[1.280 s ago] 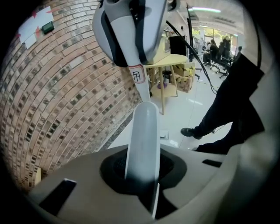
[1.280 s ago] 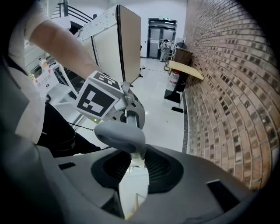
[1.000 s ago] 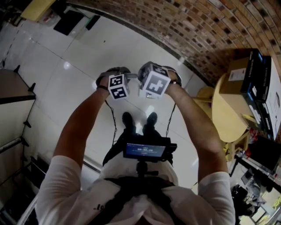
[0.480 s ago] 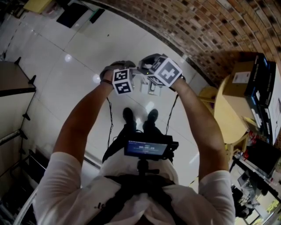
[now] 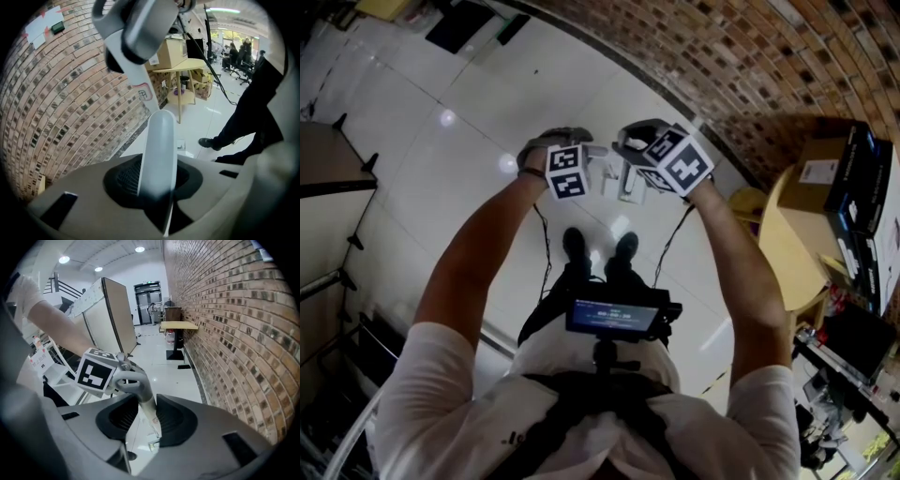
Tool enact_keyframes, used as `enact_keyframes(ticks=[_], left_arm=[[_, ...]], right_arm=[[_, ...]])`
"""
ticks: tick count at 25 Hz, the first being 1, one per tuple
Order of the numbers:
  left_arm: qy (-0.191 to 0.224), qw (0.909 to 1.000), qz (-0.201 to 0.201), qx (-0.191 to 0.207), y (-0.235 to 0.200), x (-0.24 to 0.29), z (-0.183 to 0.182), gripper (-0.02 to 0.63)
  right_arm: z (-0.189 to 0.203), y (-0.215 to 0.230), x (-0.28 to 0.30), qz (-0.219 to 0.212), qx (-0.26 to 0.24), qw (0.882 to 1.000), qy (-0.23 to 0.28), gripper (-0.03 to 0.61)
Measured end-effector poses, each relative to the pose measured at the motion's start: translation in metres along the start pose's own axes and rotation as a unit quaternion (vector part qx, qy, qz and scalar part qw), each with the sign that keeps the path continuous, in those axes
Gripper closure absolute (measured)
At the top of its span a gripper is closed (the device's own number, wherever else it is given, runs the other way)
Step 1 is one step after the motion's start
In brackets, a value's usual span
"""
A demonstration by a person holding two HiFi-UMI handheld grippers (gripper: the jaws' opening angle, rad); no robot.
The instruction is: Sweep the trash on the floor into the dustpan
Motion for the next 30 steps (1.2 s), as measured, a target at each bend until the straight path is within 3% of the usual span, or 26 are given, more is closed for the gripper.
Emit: enact_keyframes(ticks=[15, 23, 30], left_arm=[[-0.012, 0.9999, -0.002, -0.003, -0.002, 0.0, 0.002, 0.494], [-0.009, 0.9999, -0.006, -0.003, -0.003, -0.009, 0.004, 0.471], [-0.005, 1.0, -0.006, 0.001, -0.001, -0.01, 0.005, 0.466]], right_arm=[[0.015, -0.029, 0.004, -0.009, 0.008, 1.0, 0.015, 0.437], [0.014, -0.029, 0.005, -0.016, 0.01, 1.0, 0.015, 0.373], [0.017, -0.031, 0.01, -0.016, 0.007, 1.0, 0.002, 0.364]])
Point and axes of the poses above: the fingertips, and each gripper's own axes: x forward along the fingers, y to its right, z out of its underside, the point moved 10 cm from there along -x, backward along the fingers, and after that the axes turned 3 degrees about x, right-handed, at the moved point
